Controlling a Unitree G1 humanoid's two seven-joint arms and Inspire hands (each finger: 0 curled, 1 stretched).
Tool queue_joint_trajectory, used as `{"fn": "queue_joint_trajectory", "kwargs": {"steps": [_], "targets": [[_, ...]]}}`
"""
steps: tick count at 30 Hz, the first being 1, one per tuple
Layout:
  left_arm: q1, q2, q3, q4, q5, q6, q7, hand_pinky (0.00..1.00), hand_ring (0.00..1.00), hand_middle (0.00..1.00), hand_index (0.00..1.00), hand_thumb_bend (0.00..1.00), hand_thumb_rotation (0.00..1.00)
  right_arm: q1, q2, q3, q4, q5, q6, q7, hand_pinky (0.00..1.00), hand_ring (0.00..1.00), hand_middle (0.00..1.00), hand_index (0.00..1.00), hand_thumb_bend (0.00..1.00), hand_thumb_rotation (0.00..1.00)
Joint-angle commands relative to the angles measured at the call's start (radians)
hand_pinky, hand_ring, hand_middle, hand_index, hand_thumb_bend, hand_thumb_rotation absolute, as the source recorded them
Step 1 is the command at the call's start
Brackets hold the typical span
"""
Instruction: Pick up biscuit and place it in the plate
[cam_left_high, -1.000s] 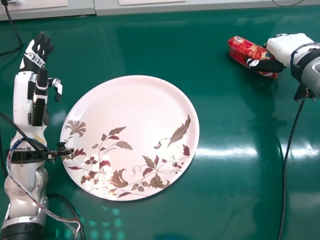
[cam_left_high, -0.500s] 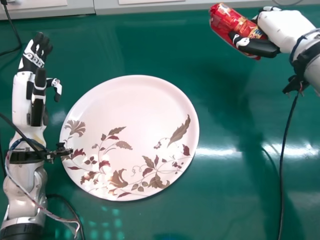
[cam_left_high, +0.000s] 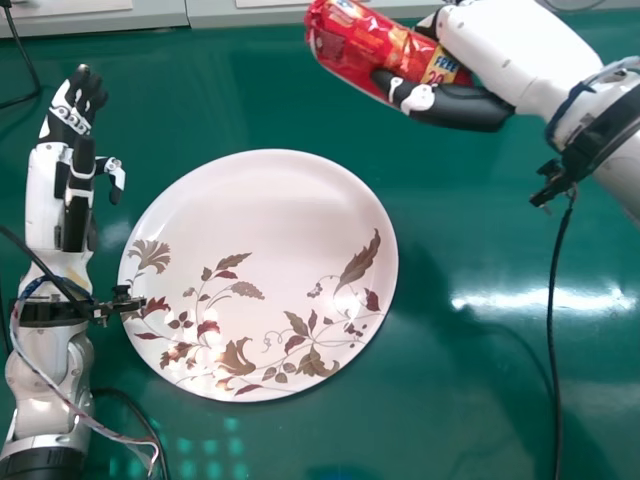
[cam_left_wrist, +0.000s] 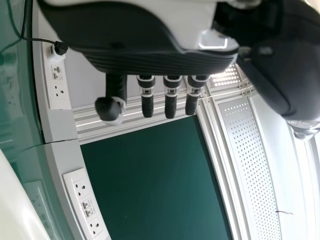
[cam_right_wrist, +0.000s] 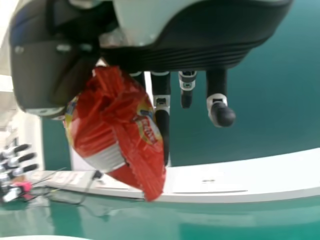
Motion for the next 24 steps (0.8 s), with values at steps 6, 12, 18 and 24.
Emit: {"fn": "queue_joint_trajectory", "kwargs": {"steps": [6,12,18,24], "targets": [[0.082,-0.038,-0.015,0.071,0.008,0.017,-0.002,0.0,1.0,1.0,1.0,1.0,0.87,0.028,0.111,0.087,-0.088,0.012,-0.021,0.062,0.08,0.38,0.44,0.5,0.51,0.0],[0.067,-0.031,-0.015,0.084,0.014,0.012,-0.003,0.0,1.0,1.0,1.0,1.0,0.88,0.04,0.201,0.204,-0.032,-0.061,-0.07,0.067,0.08,0.36,0.44,0.5,0.51,0.0],[0.06,-0.035,-0.012,0.087,0.004,0.013,-0.008,0.0,1.0,1.0,1.0,1.0,0.87,0.03,0.287,0.273,0.135,-0.058,-0.14,0.041,0.08,0.41,0.47,0.49,0.51,0.0],[0.057,-0.035,-0.012,0.093,0.001,0.01,-0.011,0.0,1.0,1.0,1.0,1.0,0.87,-0.016,0.326,0.334,0.328,-0.136,-0.199,0.009,0.1,0.38,0.43,0.51,0.51,0.0]]}}
